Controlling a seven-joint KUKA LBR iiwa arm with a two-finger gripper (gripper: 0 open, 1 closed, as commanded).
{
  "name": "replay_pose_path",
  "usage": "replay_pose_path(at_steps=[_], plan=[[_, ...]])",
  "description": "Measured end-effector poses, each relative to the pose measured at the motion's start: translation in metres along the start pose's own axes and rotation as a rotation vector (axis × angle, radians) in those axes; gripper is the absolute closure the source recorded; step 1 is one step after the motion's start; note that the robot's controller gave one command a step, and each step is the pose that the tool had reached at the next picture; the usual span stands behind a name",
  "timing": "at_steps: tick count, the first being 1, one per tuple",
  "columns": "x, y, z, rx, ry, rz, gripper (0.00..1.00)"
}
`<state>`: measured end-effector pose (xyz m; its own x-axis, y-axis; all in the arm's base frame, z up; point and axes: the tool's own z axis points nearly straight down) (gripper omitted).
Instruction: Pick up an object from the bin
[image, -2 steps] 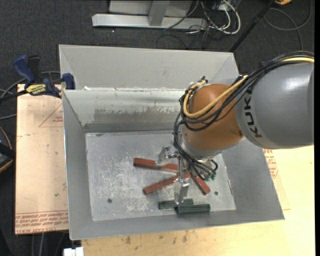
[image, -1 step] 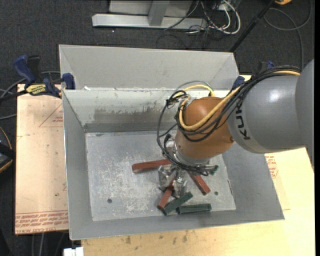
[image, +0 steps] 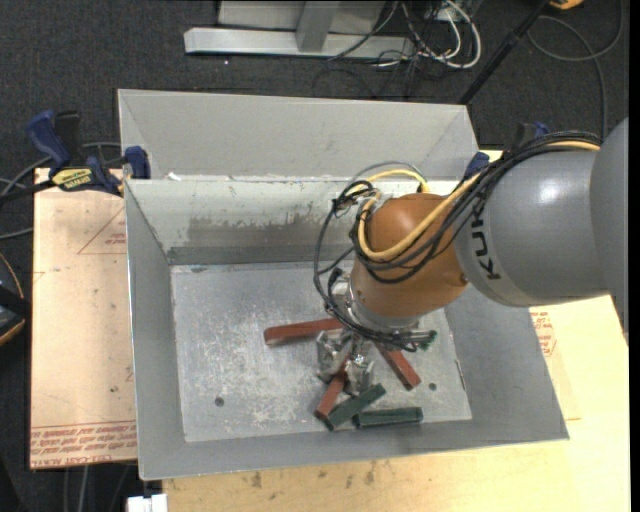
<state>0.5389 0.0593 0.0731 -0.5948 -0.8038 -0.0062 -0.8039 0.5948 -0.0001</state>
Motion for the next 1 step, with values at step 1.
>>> replay_pose_path(at_steps=[1], plan=[[0.0291, 0.0062, -0.2015, -0.004, 0.005, -0.067, 1.00]])
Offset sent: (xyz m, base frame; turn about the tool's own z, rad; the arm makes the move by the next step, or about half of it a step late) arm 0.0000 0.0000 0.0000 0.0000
